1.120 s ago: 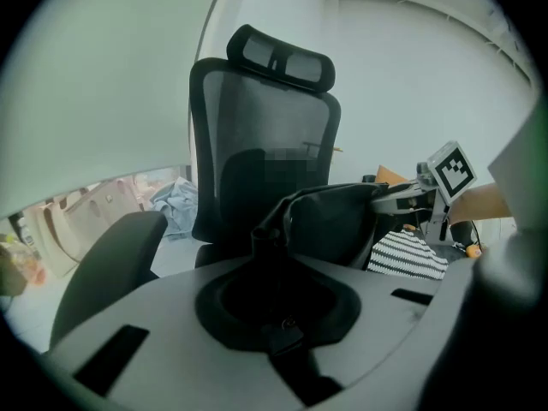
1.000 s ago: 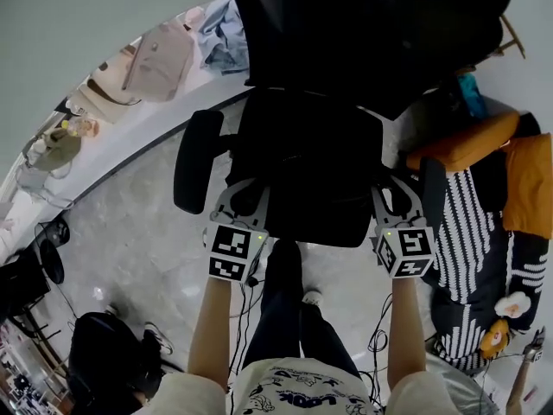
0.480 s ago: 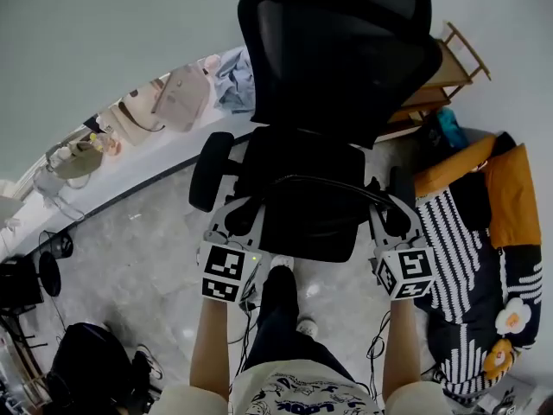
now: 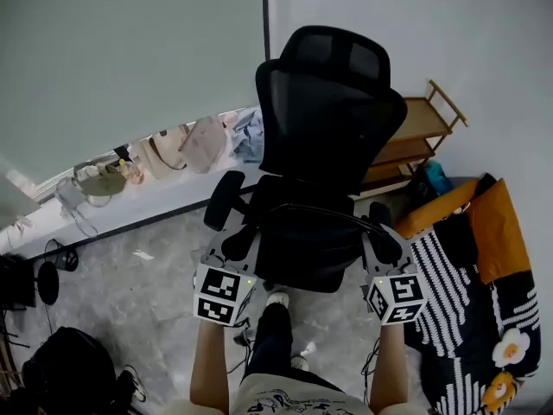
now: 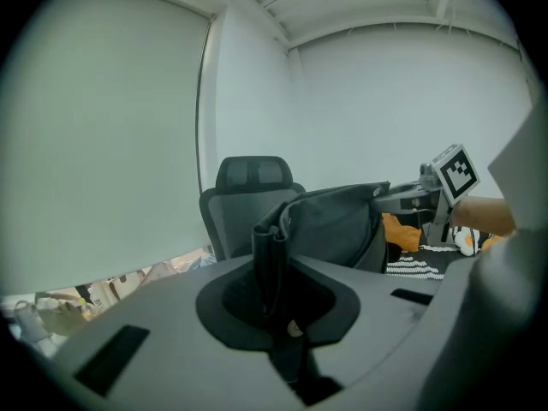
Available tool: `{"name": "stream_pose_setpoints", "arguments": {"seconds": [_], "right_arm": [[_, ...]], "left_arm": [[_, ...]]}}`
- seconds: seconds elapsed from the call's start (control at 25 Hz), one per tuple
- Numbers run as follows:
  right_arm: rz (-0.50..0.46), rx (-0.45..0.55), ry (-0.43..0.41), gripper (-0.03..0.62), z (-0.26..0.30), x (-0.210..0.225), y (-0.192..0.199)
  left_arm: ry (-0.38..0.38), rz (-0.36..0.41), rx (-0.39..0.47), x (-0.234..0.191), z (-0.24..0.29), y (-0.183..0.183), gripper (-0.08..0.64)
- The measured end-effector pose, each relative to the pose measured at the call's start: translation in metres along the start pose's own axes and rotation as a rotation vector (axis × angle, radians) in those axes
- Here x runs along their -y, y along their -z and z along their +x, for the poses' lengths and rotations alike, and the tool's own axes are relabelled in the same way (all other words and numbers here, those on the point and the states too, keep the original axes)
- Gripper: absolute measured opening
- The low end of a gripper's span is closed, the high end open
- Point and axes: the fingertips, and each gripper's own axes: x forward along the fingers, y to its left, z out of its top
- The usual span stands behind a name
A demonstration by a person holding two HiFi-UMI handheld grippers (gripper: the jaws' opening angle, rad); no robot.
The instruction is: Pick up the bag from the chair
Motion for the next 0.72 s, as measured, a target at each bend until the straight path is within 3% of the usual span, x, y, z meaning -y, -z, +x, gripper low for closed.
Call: {"name": "stream_pose_setpoints", "arguments": {"seconds": [0.72], "right_arm": [[-0.028,0.170,0.019,0.120,-0.118,-0.013,-0.094]], "left_arm": [[-0.084,0.060,0.148,0.054,-0.112,-0.087,0.035]]}}
